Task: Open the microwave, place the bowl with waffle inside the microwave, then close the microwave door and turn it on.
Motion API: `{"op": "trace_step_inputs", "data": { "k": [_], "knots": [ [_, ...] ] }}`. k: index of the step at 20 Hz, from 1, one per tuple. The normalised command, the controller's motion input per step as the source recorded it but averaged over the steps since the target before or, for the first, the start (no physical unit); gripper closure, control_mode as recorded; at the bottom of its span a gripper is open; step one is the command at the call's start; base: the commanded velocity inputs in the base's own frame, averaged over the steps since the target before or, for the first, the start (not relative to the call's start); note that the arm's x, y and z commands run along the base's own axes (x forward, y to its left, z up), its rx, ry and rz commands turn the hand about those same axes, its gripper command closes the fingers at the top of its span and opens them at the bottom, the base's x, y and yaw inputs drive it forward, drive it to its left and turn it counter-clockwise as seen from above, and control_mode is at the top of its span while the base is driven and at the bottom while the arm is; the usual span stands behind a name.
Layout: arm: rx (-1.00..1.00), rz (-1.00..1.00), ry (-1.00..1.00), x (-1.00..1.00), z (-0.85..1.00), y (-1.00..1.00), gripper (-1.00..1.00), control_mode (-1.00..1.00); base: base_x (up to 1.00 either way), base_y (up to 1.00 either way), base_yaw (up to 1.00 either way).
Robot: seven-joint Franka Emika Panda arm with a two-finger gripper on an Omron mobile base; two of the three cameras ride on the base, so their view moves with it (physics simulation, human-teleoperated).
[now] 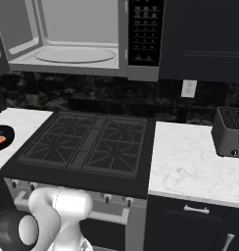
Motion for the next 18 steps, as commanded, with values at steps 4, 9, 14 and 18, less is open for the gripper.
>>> {"op": "trace_step_inputs", "data": {
  "k": [4, 9, 14, 18],
  "knots": [
    [-0.14, -0.10, 0.00, 0.00, 0.00, 0.64, -1.00, -1.00, 0.00, 0.00, 0.00],
    [-0.15, -0.11, 0.00, 0.00, 0.00, 0.45, -1.00, -1.00, 0.00, 0.00, 0.00],
    [-0.05, -0.12, 0.00, 0.00, -0.08, -0.03, -1.00, -1.00, 0.00, 0.00, 0.00],
    [0.07, -0.16, -0.06, -0.21, -0.07, -0.89, -1.00, -1.00, 0.00, 0.00, 0.00]
  ]
}}
